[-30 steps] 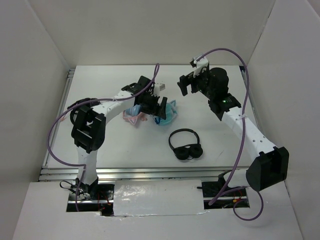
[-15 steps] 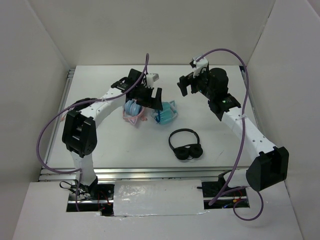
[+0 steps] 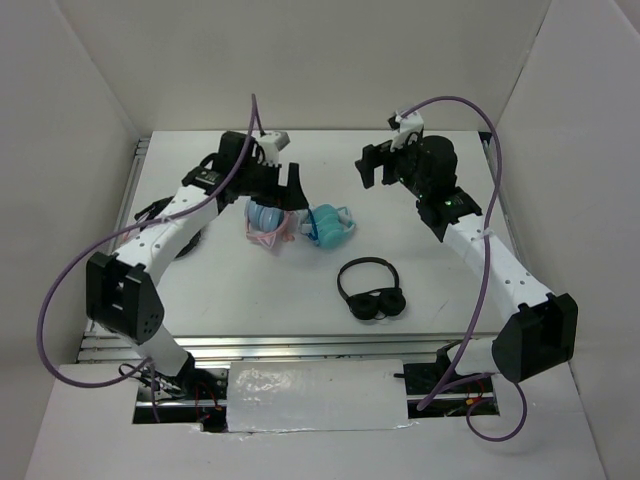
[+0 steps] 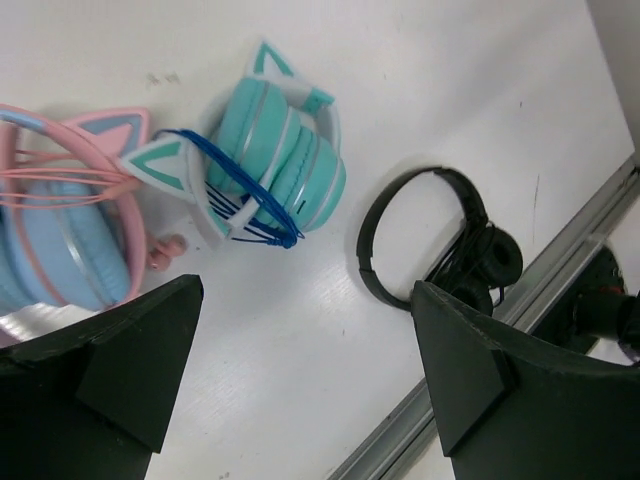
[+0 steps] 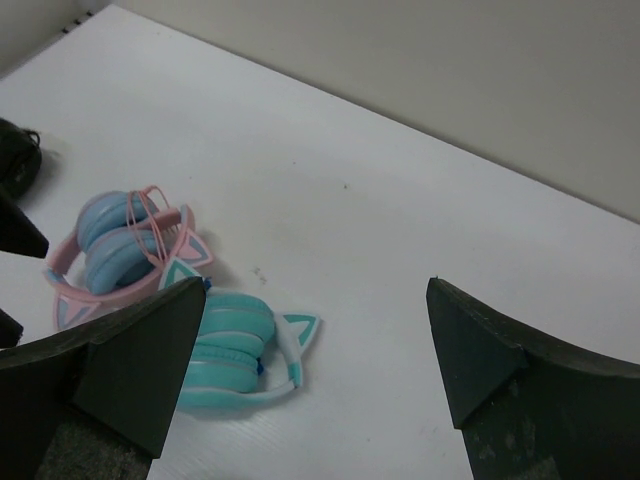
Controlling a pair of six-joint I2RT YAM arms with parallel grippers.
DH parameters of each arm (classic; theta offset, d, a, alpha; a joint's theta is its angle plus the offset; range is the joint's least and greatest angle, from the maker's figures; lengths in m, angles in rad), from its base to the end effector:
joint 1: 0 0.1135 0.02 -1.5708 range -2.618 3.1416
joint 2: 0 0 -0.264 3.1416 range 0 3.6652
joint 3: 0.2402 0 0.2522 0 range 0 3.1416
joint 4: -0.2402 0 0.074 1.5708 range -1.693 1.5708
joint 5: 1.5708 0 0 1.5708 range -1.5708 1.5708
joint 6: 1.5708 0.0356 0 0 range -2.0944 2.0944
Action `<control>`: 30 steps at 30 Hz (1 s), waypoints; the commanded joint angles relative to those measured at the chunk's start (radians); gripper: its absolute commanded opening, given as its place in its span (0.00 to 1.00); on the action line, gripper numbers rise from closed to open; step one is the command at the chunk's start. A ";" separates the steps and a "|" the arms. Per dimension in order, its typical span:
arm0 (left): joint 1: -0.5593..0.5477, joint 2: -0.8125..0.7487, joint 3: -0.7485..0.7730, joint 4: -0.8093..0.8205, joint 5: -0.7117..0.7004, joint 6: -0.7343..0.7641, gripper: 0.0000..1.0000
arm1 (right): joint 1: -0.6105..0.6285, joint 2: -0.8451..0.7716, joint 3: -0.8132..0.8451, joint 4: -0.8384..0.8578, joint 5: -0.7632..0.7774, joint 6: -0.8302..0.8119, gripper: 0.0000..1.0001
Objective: Wrap the headphones
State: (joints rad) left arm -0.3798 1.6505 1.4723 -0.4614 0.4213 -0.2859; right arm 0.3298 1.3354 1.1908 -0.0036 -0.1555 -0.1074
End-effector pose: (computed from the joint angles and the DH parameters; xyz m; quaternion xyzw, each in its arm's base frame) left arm 0.3458 -0.1537 0.3287 0.1348 0.8684 -0.3200 0.3539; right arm 0.2986 0.1080 0.3782 -0.2133 0.7263 0.1307 0.6403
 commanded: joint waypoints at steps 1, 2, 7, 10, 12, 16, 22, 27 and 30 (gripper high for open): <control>0.038 -0.098 0.006 0.037 -0.054 -0.032 0.99 | -0.020 -0.057 0.039 0.085 0.069 0.170 1.00; 0.045 -0.118 0.000 0.036 -0.070 -0.039 0.99 | -0.024 -0.061 0.050 0.079 0.118 0.198 1.00; 0.145 -0.332 -0.137 0.030 -0.257 -0.149 0.99 | -0.050 -0.083 0.199 -0.235 0.371 0.441 1.00; 0.214 -0.496 -0.263 0.003 -0.479 -0.229 0.99 | -0.060 -0.183 0.081 -0.237 0.445 0.547 1.00; 0.272 -0.598 -0.361 0.003 -0.613 -0.265 0.99 | -0.070 -0.290 -0.060 -0.216 0.493 0.578 1.00; 0.416 -0.653 -0.435 -0.003 -0.561 -0.288 0.99 | -0.106 -0.427 -0.203 -0.298 0.514 0.617 1.00; 0.507 -0.630 -0.503 0.039 -0.452 -0.309 0.99 | -0.140 -0.527 -0.316 -0.412 0.540 0.661 1.00; 0.538 -0.718 -0.572 0.093 -0.464 -0.320 0.99 | -0.163 -0.547 -0.341 -0.412 0.527 0.669 1.00; 0.535 -0.725 -0.572 0.089 -0.461 -0.317 0.99 | -0.164 -0.530 -0.341 -0.414 0.517 0.680 1.00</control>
State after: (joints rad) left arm 0.1501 0.9497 0.8902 -0.4393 -0.0544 -0.5854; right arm 0.1711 0.8124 0.8429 -0.4179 0.3534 0.5461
